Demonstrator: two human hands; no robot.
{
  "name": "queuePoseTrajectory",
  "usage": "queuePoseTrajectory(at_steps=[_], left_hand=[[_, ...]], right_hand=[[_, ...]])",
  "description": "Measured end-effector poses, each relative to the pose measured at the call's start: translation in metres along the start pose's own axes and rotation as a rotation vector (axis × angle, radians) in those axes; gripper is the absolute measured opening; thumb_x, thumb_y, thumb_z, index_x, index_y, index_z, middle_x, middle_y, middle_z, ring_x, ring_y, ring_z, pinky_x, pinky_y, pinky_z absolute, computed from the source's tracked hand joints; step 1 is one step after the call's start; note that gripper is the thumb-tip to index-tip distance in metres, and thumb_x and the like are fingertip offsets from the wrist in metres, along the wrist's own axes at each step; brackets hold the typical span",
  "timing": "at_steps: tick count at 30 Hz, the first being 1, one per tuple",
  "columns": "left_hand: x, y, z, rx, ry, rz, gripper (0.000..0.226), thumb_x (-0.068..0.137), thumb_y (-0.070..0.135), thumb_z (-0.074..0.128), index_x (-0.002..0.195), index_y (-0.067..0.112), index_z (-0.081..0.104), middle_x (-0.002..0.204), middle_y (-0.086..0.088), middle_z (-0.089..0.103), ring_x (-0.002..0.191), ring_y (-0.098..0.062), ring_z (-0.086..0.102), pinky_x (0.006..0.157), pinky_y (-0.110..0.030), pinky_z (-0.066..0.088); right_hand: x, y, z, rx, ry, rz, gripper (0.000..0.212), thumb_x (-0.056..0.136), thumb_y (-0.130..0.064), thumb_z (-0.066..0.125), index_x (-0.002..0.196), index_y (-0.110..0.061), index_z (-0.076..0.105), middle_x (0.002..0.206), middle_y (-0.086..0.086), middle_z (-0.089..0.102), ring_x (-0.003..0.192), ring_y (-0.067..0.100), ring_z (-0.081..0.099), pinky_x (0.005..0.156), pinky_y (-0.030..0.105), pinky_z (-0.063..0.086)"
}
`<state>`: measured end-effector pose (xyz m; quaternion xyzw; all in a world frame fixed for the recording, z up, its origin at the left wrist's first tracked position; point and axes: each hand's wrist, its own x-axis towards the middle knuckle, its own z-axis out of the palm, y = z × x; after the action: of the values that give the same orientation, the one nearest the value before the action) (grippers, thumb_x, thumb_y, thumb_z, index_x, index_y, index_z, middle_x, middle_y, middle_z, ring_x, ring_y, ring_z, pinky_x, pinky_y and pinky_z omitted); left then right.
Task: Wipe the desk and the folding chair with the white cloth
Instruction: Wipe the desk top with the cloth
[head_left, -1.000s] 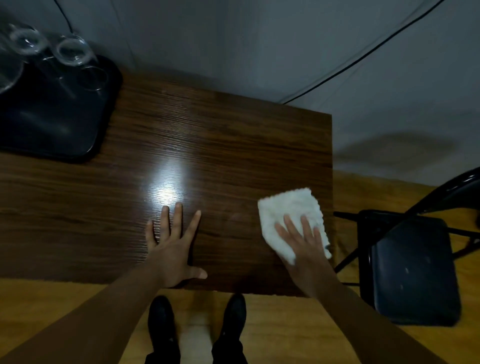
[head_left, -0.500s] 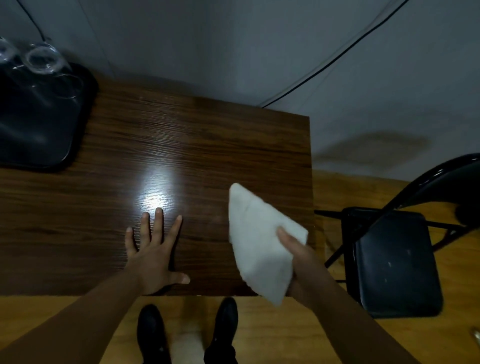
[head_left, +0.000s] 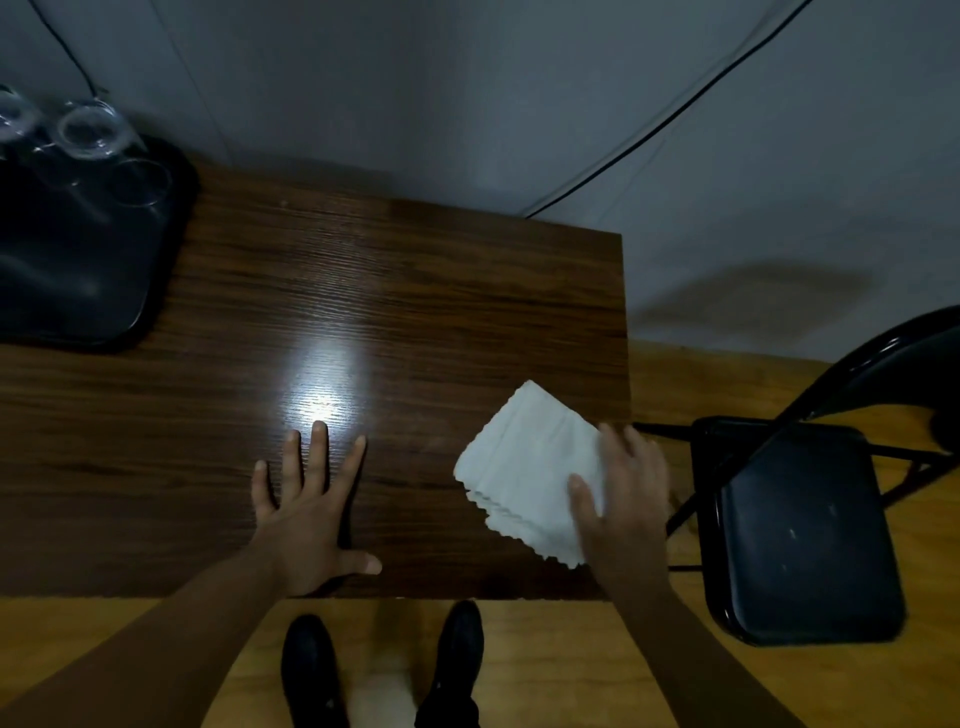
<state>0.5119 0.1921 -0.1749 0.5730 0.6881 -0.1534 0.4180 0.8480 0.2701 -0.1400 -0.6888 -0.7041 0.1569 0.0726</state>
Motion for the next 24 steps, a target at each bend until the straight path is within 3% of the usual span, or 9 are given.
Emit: queuePoseTrajectory(at_steps=[2,4,9,13,15,17,20,22,24], left_hand=[[0.000,-0.001,0.001,-0.001,0.002,-0.001,0.147,0.050,0.089,0.066,0.143,0.049,-0.040,0.146,-0.002,-0.061,0.131,-0.030,-0.059,0.109,-0.066,-0.027],[0.000,-0.001,0.001,0.004,-0.002,-0.002,0.146,0.048,0.090,0.064,0.143,0.049,-0.040,0.146,-0.002,-0.060,0.132,-0.030,-0.059,0.107,-0.064,-0.030],[0.001,-0.002,-0.001,0.019,-0.027,-0.011,0.146,0.047,0.091,0.061,0.142,0.048,-0.041,0.145,-0.002,-0.061,0.131,-0.031,-0.059,0.094,-0.053,-0.045],[0.002,-0.001,-0.004,0.018,-0.059,-0.011,0.145,0.047,0.092,0.058,0.138,0.048,-0.046,0.141,-0.002,-0.065,0.125,-0.031,-0.063,0.088,-0.053,-0.048],[0.002,-0.001,-0.005,0.019,-0.064,-0.001,0.145,0.050,0.091,0.059,0.136,0.047,-0.049,0.139,-0.003,-0.066,0.123,-0.032,-0.065,0.085,-0.053,-0.049],[0.002,0.001,-0.007,0.023,-0.070,0.018,0.145,0.054,0.090,0.061,0.134,0.046,-0.051,0.138,-0.005,-0.067,0.121,-0.033,-0.066,0.083,-0.053,-0.050],[0.002,0.000,-0.007,0.023,-0.063,0.035,0.144,0.058,0.087,0.064,0.134,0.045,-0.052,0.136,-0.005,-0.068,0.120,-0.034,-0.067,0.084,-0.055,-0.048],[0.002,-0.001,-0.007,0.015,-0.061,0.041,0.144,0.059,0.086,0.064,0.134,0.045,-0.051,0.136,-0.005,-0.068,0.120,-0.034,-0.067,0.086,-0.055,-0.047],[0.002,-0.002,-0.006,0.013,-0.050,0.042,0.144,0.059,0.086,0.065,0.135,0.045,-0.051,0.137,-0.005,-0.067,0.121,-0.034,-0.066,0.087,-0.056,-0.047]], right_hand=[[0.001,-0.010,0.020,-0.167,-0.103,-0.284,0.066,0.101,-0.055,0.042,0.160,-0.030,0.029,0.170,0.012,0.020,0.158,0.037,0.006,0.122,0.056,0.018],[0.004,-0.018,0.036,-0.311,-0.201,-0.371,0.070,0.101,-0.062,0.034,0.162,-0.029,0.023,0.171,0.015,0.011,0.157,0.043,0.001,0.123,0.063,0.014],[-0.031,-0.015,0.050,-0.434,-0.279,-0.257,0.075,0.097,-0.067,0.031,0.163,-0.033,0.016,0.172,0.015,0.008,0.155,0.049,0.007,0.119,0.069,0.019],[-0.056,-0.013,0.048,-0.475,-0.334,-0.200,0.073,0.098,-0.068,0.017,0.157,-0.029,0.032,0.163,0.020,0.034,0.146,0.054,0.031,0.109,0.070,0.029],[-0.042,-0.021,0.044,-0.460,-0.325,-0.162,0.072,0.099,-0.068,0.012,0.155,-0.028,0.034,0.162,0.020,0.037,0.145,0.054,0.033,0.109,0.071,0.032],[-0.017,-0.032,0.040,-0.421,-0.311,-0.110,0.075,0.099,-0.067,0.010,0.157,-0.027,0.034,0.164,0.020,0.032,0.148,0.054,0.027,0.112,0.072,0.031],[0.035,-0.048,0.039,-0.349,-0.277,-0.008,0.083,0.094,-0.074,0.000,0.162,-0.031,0.021,0.171,0.014,0.009,0.155,0.049,0.005,0.121,0.068,0.012],[0.076,-0.053,0.044,-0.281,-0.237,0.041,0.078,0.096,-0.074,0.005,0.163,-0.035,0.012,0.173,0.010,-0.003,0.156,0.043,-0.009,0.123,0.064,0.001],[0.116,-0.056,0.046,-0.253,-0.188,0.062,0.076,0.096,-0.072,0.011,0.163,-0.036,0.011,0.173,0.009,-0.004,0.156,0.043,-0.010,0.123,0.064,-0.002]])
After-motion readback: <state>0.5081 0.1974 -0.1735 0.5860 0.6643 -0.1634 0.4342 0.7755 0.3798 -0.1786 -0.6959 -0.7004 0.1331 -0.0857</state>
